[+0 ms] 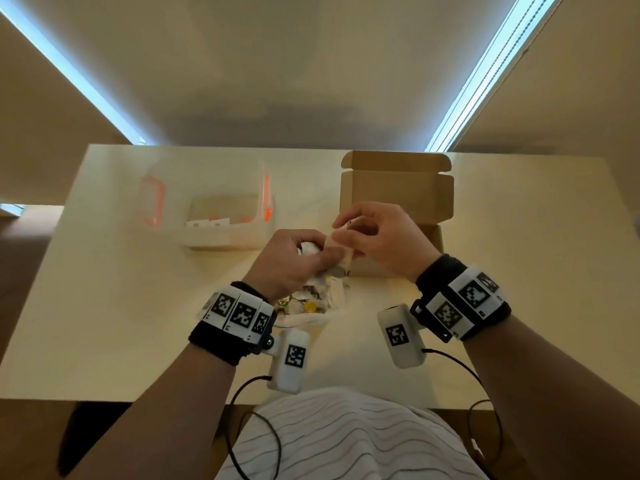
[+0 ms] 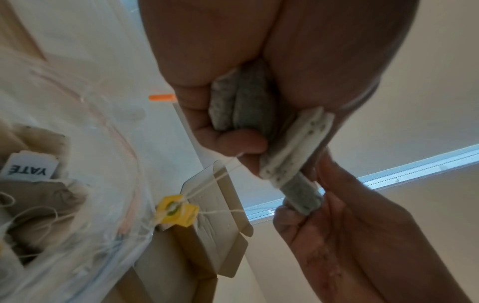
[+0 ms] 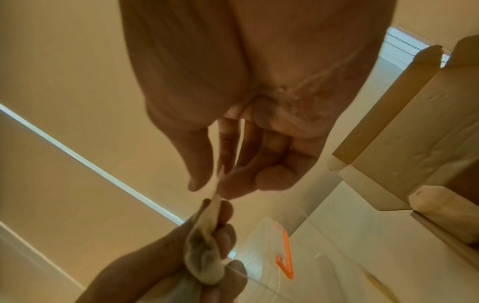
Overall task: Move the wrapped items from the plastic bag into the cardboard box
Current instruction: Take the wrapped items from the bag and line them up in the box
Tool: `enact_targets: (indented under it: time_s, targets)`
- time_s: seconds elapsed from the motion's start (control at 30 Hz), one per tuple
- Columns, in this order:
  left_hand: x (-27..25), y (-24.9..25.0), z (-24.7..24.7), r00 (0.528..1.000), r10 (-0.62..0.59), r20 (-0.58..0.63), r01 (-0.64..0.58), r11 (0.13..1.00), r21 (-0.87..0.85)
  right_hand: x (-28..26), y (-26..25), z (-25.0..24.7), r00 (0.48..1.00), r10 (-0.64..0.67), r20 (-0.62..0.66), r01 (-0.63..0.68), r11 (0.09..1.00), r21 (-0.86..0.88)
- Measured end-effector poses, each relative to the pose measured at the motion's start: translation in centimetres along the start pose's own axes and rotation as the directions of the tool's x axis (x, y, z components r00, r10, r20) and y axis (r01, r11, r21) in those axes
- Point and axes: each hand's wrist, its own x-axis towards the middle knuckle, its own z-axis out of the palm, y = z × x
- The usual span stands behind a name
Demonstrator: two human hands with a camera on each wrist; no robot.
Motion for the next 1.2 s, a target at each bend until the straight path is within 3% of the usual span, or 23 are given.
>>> enact_targets:
  time_s: [0.13, 0.33, 0.47, 0.6, 0.67, 0.77, 0.97, 1.07, 1.2]
  targets:
    - [-0.4, 0.6, 0.1, 0.998, -0.045, -0.046, 0.035, 0.978, -0.206, -0.5, 1.5, -0.7, 0.996, 0.031, 0.078, -0.035, 0.998, 0.052]
    - [-0.2, -0.1, -0.5, 0.992, -0.115, -0.041, 0.069, 0.803, -0.592, -2.0, 4.1, 0.2, 0.995, 0.06, 0.076, -0.059, 0.998, -0.016]
    - [0.0, 0.5, -0.5, 0.993, -0.111, -0.049, 0.051, 0.751, -0.659, -2.9, 4.3, 2.4, 0.982, 0.094, 0.164, -0.068, 0.985, -0.157]
    - [0.3, 0.7, -0.4, 0.978, -0.187, -0.086, 0.074, 0.71, -0.7, -4.1, 4.3, 3.8, 0.968, 0.084, 0.234, -0.035, 0.978, -0.206]
    - [0.3, 0.8, -0.2, 0.966, -0.236, -0.106, 0.097, 0.71, -0.698, -4.6, 4.0, 4.0, 0.965, 0.069, 0.252, -0.002, 0.966, -0.257]
    - [0.2, 0.8, 0.1, 0.948, -0.259, -0.185, 0.1, 0.795, -0.598, -5.2, 3.3, 3.6, 0.973, 0.017, 0.228, 0.046, 0.962, -0.271]
    - [0.0, -0.2, 1.2, 0.952, -0.128, -0.278, 0.044, 0.956, -0.29, -5.4, 1.3, 2.3, 0.999, -0.031, -0.021, 0.029, 0.996, -0.088]
    - [-0.1, -0.5, 1.8, 0.951, -0.129, -0.282, 0.049, 0.96, -0.275, -4.9, 0.3, 1.7, 0.996, -0.023, -0.083, 0.023, 1.0, 0.008]
    - [-0.2, -0.2, 2.3, 0.955, -0.122, -0.271, 0.035, 0.952, -0.305, -4.2, 0.0, 0.9, 1.0, -0.015, -0.001, 0.015, 0.997, 0.074]
